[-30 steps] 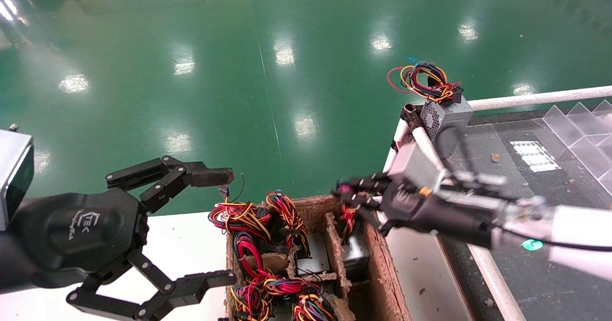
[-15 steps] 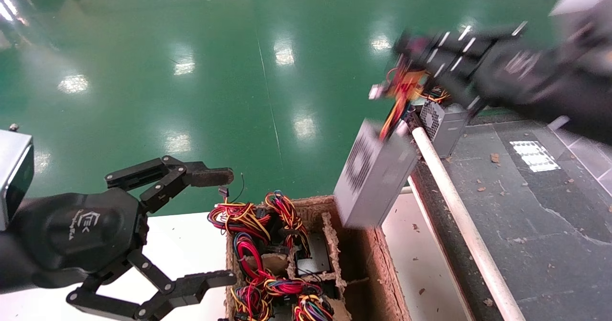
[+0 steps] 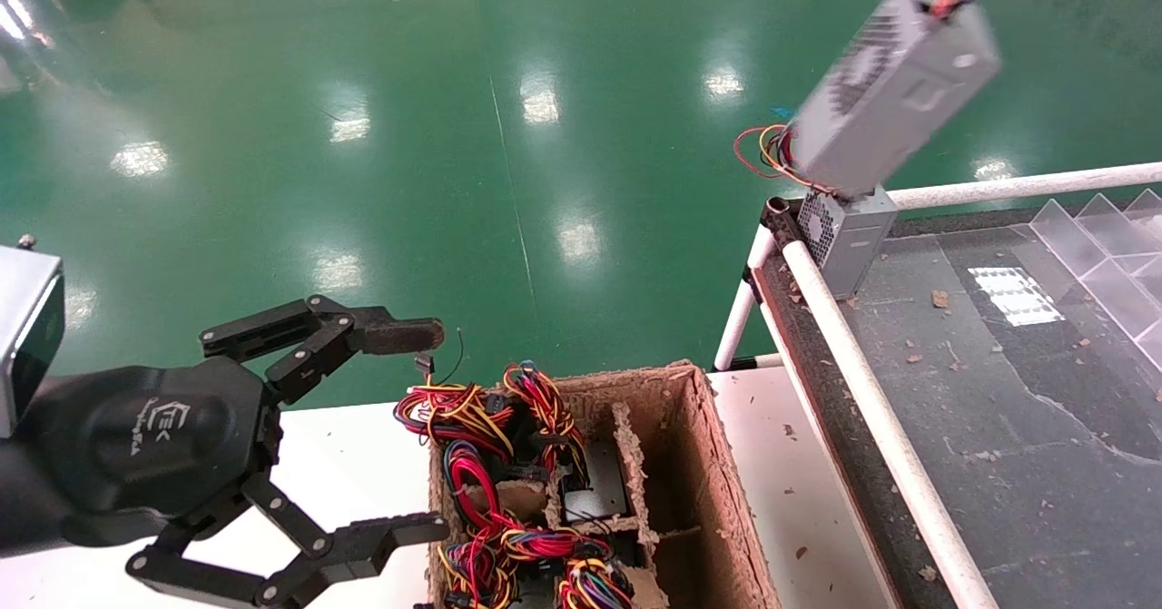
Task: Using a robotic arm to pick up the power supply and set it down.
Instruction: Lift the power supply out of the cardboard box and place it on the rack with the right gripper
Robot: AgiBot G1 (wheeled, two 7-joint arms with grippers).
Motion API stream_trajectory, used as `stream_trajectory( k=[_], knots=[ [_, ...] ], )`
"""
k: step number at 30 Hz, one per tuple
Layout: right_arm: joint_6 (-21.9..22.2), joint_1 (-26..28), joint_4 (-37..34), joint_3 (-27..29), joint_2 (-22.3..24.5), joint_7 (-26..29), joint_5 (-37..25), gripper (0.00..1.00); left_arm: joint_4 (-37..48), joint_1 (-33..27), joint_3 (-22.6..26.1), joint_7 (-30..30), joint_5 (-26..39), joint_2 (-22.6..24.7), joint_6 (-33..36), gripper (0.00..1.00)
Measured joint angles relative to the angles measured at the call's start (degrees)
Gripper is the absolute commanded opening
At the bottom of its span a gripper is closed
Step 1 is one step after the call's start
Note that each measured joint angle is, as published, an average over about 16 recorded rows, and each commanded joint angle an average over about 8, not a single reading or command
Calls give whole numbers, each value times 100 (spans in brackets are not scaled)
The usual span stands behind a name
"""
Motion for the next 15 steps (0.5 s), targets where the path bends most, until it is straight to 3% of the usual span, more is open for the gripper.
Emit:
stream_trajectory(
  k=[15],
  knots=[
    [162,110,-1106,-426,81,-664,-1082,0,0,0,1,0,-1,0,0,100]
  ],
)
